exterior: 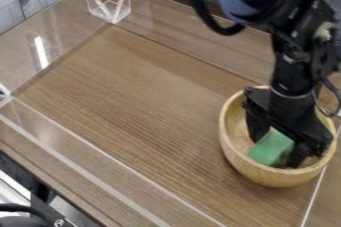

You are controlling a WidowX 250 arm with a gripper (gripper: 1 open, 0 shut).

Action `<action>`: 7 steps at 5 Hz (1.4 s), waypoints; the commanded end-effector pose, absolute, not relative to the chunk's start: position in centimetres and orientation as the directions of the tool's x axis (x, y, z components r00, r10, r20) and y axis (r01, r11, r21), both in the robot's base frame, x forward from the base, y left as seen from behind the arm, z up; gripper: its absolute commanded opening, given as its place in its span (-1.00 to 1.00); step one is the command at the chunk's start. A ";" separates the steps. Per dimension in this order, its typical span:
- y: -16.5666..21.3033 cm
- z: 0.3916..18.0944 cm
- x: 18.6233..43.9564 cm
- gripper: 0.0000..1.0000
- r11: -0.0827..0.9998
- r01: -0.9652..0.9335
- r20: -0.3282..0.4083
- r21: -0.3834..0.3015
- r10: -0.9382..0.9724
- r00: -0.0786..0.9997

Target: Move green object from inside the wooden bowl to the table next to it

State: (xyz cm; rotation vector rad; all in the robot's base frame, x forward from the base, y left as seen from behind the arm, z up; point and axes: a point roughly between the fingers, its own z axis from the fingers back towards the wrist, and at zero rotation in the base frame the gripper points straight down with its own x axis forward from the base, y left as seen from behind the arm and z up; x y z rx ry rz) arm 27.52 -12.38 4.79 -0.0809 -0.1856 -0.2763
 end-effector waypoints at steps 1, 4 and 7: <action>-11.3 8.2 27.6 1.00 0.942 0.333 0.280 -0.047 -0.308 0.909; -13.7 6.4 29.8 1.00 0.965 0.260 0.278 -0.040 -0.239 0.930; -12.2 10.1 28.1 -1.00 0.999 0.025 0.329 -0.047 -0.008 0.944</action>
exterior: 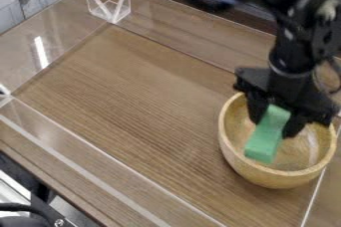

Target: Move green object from inside the wooden bowl to the table next to it

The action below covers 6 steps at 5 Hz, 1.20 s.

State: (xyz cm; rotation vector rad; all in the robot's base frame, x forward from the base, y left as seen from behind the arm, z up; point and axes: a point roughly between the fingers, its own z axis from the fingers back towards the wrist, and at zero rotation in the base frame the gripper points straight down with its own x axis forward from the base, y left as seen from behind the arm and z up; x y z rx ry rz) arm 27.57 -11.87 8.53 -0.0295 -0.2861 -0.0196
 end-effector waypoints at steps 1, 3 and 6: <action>-11.1 13.7 28.3 -1.00 0.998 -0.013 0.376 -0.054 0.032 0.926; -5.7 17.6 28.9 -1.00 0.988 -0.147 0.438 -0.044 0.151 0.886; -8.0 18.1 30.6 -1.00 0.980 -0.198 0.487 -0.026 0.185 0.853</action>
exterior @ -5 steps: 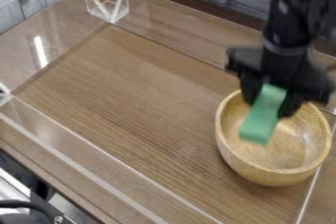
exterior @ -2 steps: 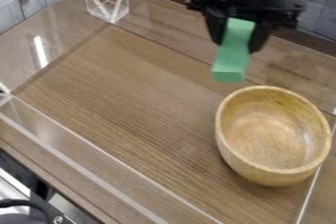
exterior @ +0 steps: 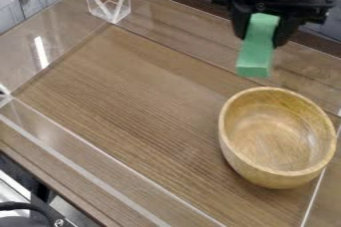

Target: Move green object from inside the wooden bowl to the table next to it

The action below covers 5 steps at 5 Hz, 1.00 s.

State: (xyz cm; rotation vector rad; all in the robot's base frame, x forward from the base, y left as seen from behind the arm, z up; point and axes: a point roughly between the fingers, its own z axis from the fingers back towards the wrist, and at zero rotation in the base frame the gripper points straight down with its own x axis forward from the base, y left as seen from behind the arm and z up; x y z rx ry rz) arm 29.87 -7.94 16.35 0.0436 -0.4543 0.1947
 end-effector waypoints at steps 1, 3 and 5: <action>-7.2 18.4 30.9 -1.00 0.976 -0.216 0.495 -0.023 0.199 0.846; -6.6 18.7 31.2 -1.00 0.976 -0.216 0.512 -0.017 0.195 0.837; -6.7 17.8 31.8 -1.00 0.982 -0.186 0.519 -0.010 0.164 0.839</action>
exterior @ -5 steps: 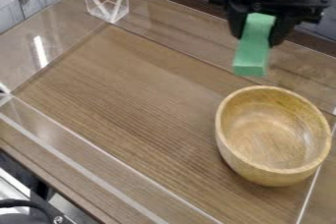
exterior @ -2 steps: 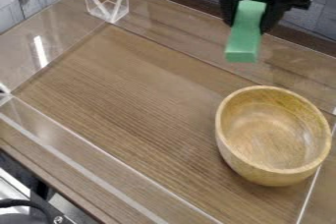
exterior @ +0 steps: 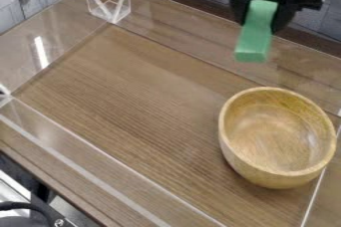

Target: Move green object from inside the wooden bowl to the table next to it

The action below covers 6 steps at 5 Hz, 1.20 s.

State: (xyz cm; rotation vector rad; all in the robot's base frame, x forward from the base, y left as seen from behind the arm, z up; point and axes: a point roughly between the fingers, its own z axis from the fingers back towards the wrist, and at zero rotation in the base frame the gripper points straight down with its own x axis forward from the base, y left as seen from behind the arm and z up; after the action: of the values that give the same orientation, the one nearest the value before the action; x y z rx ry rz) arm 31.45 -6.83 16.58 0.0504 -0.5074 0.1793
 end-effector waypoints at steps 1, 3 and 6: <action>-6.4 16.9 32.3 -1.00 0.983 -0.181 0.524 -0.004 0.156 0.837; -5.5 15.5 32.6 -1.00 0.975 -0.223 0.533 -0.003 0.190 0.824; -5.6 13.5 33.9 -1.00 0.988 -0.157 0.537 -0.003 0.134 0.833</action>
State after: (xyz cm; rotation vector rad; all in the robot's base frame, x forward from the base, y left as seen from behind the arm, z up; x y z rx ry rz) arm 33.30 -5.61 11.99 0.0540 -0.5209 0.1473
